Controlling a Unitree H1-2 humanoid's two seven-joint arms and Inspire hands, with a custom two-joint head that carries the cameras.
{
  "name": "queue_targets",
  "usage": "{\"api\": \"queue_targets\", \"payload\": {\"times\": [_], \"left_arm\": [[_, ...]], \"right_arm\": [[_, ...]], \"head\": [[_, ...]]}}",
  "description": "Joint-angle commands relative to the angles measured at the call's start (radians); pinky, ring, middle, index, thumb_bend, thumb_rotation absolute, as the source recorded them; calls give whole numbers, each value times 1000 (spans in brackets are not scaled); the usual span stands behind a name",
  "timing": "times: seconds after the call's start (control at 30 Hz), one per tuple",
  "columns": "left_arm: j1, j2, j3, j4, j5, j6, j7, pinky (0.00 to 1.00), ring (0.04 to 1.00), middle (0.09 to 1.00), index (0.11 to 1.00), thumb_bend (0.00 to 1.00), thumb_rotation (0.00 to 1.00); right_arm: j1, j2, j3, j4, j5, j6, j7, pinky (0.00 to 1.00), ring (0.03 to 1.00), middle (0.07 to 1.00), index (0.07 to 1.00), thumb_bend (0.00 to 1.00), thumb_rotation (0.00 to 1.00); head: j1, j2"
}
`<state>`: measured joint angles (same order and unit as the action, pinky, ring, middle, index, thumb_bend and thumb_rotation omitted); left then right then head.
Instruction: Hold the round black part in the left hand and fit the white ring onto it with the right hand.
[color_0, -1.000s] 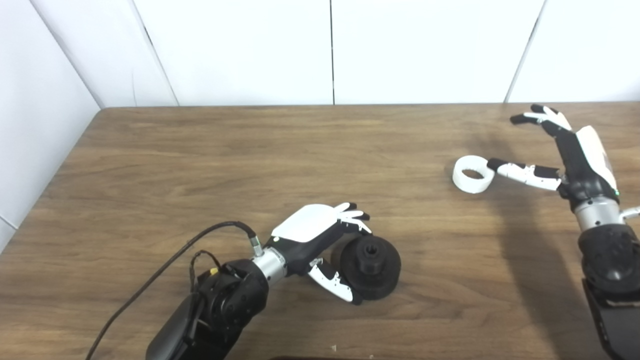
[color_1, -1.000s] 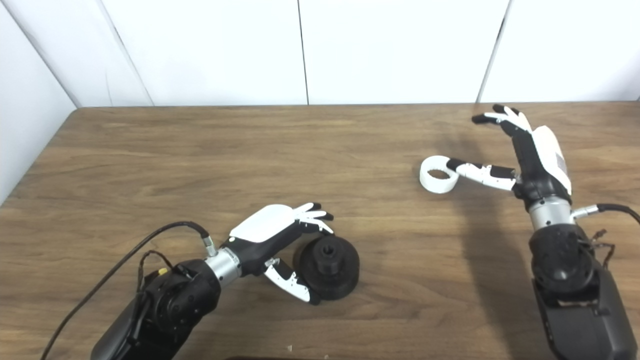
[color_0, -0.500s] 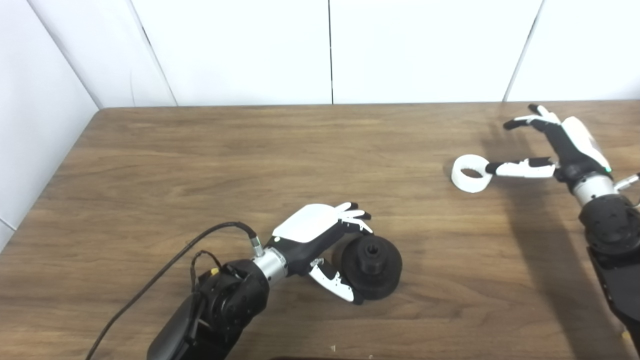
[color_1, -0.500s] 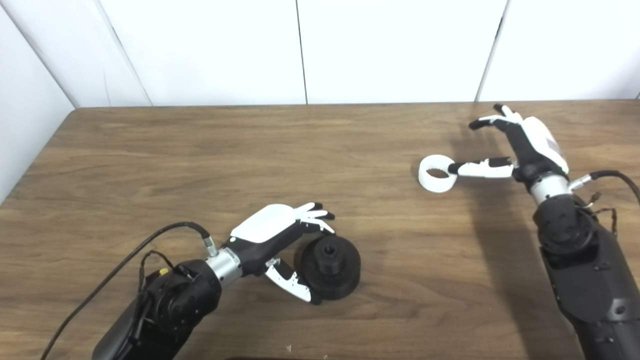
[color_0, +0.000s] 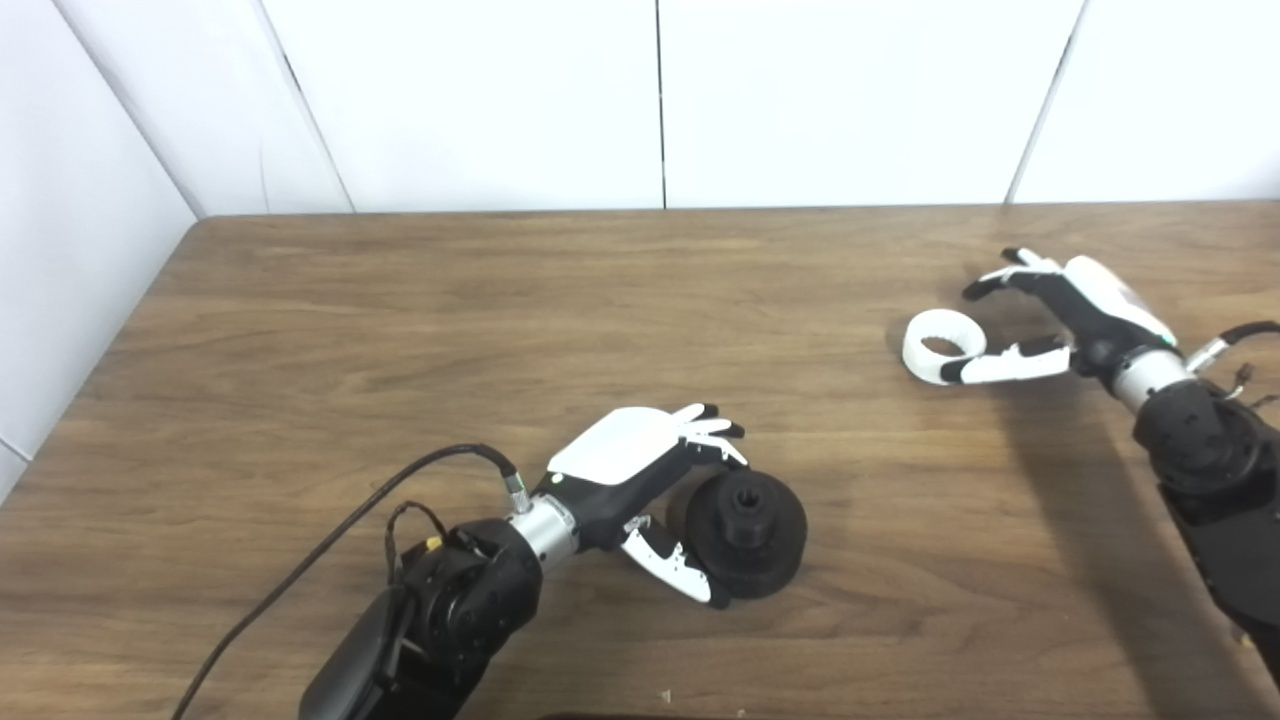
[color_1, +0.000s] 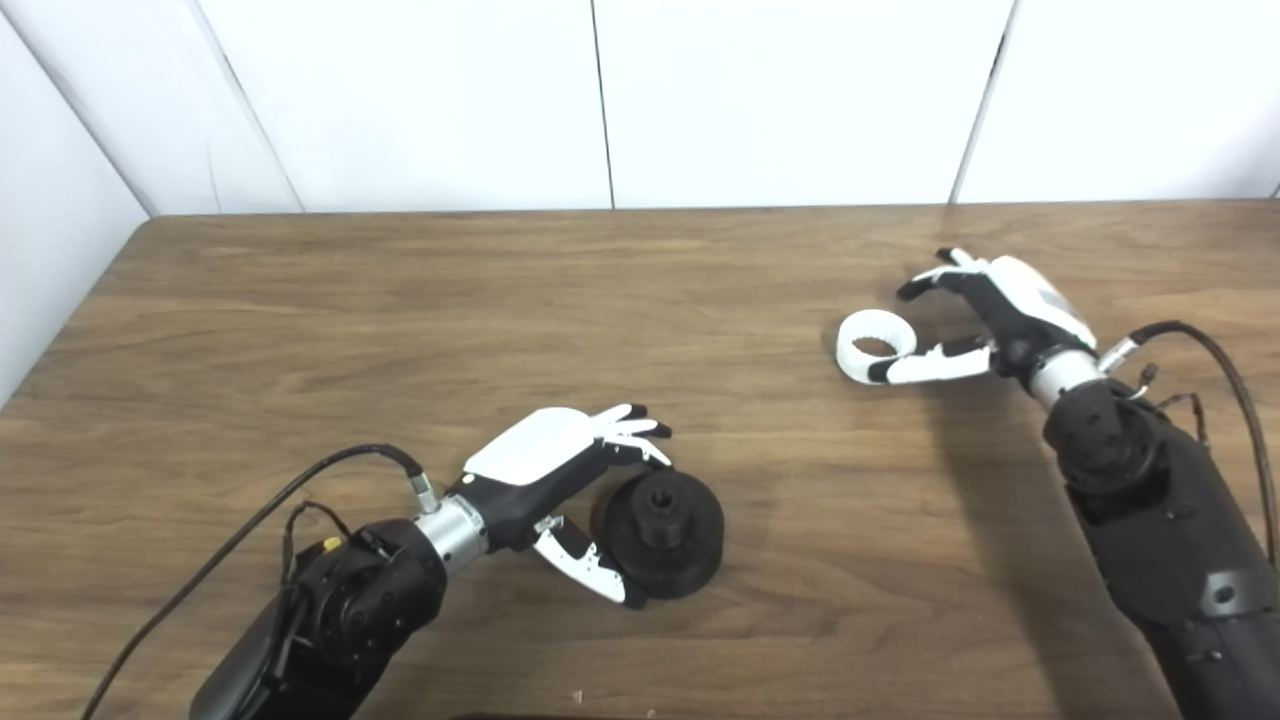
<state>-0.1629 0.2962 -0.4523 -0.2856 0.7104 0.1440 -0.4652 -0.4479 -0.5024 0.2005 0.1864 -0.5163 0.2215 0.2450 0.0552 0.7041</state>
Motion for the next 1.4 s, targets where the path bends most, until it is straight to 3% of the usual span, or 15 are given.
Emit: {"api": "queue_targets", "payload": {"times": [0.0, 0.4, 0.8, 1.37], "left_arm": [[-5, 7, -4, 7, 18, -7, -2, 925, 991, 930, 631, 794, 292], [-4, 6, -8, 3, 20, -4, -7, 941, 995, 935, 635, 792, 298], [-2, 6, -8, -4, 21, -7, -9, 937, 995, 932, 631, 791, 298], [-5, 4, -8, -4, 21, -6, -10, 927, 992, 932, 631, 792, 296]], "right_arm": [[-68, -22, -2, -4, -11, -12, 0, 937, 1000, 973, 743, 977, 437], [-98, -9, 29, 38, -33, 4, 32, 998, 1000, 980, 755, 928, 420], [-109, 1, 24, 60, -36, -6, -2, 979, 1000, 967, 754, 926, 452], [-95, 20, 5, 73, -26, -43, -56, 956, 1000, 920, 648, 827, 325]], "head": [[1, 1], [6, 3], [6, 6], [7, 7]]}}
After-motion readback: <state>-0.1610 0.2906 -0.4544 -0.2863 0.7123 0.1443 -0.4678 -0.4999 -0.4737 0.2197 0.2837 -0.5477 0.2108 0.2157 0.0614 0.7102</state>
